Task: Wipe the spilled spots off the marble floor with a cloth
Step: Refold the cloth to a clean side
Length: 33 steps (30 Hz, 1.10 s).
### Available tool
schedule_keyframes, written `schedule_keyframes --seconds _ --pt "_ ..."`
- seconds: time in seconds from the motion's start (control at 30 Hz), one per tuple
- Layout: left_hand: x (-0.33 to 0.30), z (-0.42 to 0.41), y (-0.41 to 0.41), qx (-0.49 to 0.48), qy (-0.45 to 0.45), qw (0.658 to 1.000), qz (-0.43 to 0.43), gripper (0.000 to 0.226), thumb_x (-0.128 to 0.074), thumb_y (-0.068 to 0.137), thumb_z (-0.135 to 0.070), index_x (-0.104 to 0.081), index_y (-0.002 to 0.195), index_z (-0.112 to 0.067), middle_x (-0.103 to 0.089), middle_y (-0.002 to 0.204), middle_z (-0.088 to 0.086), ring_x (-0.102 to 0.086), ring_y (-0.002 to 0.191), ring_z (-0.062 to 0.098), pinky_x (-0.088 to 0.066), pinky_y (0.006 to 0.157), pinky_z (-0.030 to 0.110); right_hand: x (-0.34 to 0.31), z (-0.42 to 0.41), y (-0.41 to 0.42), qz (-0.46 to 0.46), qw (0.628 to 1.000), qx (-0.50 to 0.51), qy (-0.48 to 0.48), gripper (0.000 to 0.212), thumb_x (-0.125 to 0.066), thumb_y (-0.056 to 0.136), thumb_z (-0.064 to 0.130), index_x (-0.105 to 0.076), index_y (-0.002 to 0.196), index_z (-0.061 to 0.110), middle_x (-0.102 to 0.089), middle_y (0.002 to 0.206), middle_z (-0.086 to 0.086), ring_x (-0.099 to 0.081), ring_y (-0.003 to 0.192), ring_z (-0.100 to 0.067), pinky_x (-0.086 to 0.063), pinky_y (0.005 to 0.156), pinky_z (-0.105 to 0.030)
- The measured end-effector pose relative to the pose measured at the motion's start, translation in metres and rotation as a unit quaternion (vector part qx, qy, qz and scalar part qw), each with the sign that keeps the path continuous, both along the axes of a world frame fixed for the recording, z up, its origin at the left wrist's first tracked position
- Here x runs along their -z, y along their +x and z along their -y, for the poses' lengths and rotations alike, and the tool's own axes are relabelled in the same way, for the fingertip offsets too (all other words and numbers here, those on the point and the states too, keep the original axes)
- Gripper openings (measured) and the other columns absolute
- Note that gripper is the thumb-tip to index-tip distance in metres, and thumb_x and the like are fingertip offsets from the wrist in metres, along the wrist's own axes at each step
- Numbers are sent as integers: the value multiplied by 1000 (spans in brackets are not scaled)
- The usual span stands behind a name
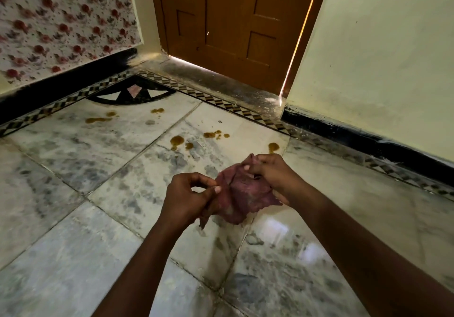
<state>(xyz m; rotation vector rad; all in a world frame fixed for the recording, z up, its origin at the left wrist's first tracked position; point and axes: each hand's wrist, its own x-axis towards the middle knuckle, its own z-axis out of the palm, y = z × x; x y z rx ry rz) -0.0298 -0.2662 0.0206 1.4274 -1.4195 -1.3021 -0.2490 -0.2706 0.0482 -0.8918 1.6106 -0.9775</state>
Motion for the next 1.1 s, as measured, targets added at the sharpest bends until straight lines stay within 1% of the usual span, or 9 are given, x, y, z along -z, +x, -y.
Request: schedule_keyframes --seconds 0.13,0.3,0.4,0.53,0.67,0.83,0.93,1.03,1.1 --pt "12 2 2 -33 -39 995 88 21 -91 83 -18 -71 77 -16 -77 79 -1 -71 51 18 -49 43 29 -13 5 -9 13 999 5 -42 17 -69 98 2 -79 85 4 -74 73 -11 -70 62 -18 -56 60 -23" --pt "29 4 9 10 -28 997 77 36 -94 81 -22 -65 103 -27 -76 69 6 -78 67 26 -64 75 50 -20 3 -17 -18 995 -2 -101 12 -72 99 9 -80 100 -1 -78 86 -18 -73 70 -21 -57 61 -25" --pt "28 6 8 79 -28 991 103 15 -82 93 -17 -76 98 -30 -73 61 8 -73 56 26 -56 54 36 -23 2 -19 -67 990 -29 -118 15 -68 100 10 -82 93 13 -77 92 -27 -68 71 -27 -52 64 -30" --pt "16 -3 3 93 14 996 -5 10 -77 93 1 -73 84 5 -72 86 23 -70 51 23 -52 47 27 -28 2 -18 -83 992 -46 -77 20 -62 100 4 -79 92 9 -73 93 -34 -58 72 -30 -43 65 -35" --pt "14 -8 3 138 18 979 -152 27 -83 87 -6 -62 71 1 -65 78 12 -68 76 21 -55 76 31 -61 -1 -21 67 994 -35 -74 20 -64 99 1 -75 115 -1 -79 107 -17 -72 87 -28 -61 76 -36" --pt "-2 -2 -3 100 80 945 -300 45 -75 88 -22 -53 86 17 -53 83 18 -59 80 25 -56 74 31 -29 -5 -28 299 952 65 4 83 -48 90 83 -63 140 18 -66 135 -23 -66 123 -42 -53 102 -65" --pt "12 -2 -2 55 138 959 -244 35 -73 94 -15 -63 100 18 -68 93 30 -68 88 34 -60 75 36 45 -37 0 355 924 77 122 102 -41 79 97 -65 137 17 -76 117 -18 -75 99 -35 -59 87 -53" --pt "34 -7 13 31 174 971 -160 29 -73 94 -8 -59 81 14 -59 70 26 -61 57 32 -49 42 30 76 -59 15 368 906 129 164 82 -62 85 78 -65 132 12 -74 87 -11 -71 67 -26 -58 63 -34" --pt "43 -12 21 42 188 968 -159 42 -74 94 -11 -53 92 26 -58 77 40 -63 61 47 -47 38 32 80 -58 7 385 900 157 130 77 -70 83 67 -62 135 11 -68 83 -10 -63 62 -23 -54 54 -27"
